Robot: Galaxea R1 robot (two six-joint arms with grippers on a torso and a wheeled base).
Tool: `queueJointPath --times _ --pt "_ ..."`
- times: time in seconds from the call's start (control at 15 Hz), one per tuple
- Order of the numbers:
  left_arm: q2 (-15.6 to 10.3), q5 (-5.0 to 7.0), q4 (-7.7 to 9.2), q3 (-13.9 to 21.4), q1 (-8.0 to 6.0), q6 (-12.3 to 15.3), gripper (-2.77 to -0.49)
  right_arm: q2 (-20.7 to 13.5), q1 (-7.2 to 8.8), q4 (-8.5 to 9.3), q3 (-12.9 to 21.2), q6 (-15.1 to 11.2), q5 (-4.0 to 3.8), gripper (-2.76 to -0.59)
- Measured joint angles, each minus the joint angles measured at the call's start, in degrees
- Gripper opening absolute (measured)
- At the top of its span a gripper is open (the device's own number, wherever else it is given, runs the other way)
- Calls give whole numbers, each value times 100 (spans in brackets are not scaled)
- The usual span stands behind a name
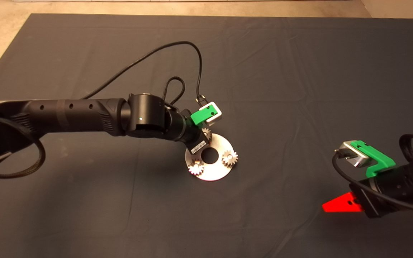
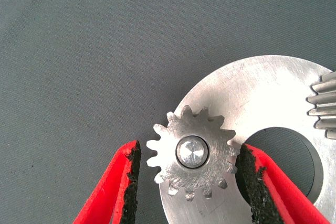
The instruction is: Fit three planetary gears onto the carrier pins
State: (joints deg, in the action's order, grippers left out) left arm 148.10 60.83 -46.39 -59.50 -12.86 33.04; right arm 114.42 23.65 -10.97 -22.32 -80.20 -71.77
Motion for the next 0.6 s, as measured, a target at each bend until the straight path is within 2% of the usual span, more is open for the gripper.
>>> queueJointPath --times 0.2,0.27,0.4,0.47,0.6 --pt "-4 5 5 2 0 1 -203 0 0 0 0 0 0 -158" --pt "-33 19 17 35 0 4 -194 0 2 1 0 18 1 -158" --pt "-189 154 225 256 -1 35 -188 0 2 0 0 22 -1 -158" --pt "-335 243 365 364 0 133 -178 1 2 -1 0 22 0 -158" --pt "-844 378 549 576 -26 713 -176 21 35 -7 -2 20 1 -158"
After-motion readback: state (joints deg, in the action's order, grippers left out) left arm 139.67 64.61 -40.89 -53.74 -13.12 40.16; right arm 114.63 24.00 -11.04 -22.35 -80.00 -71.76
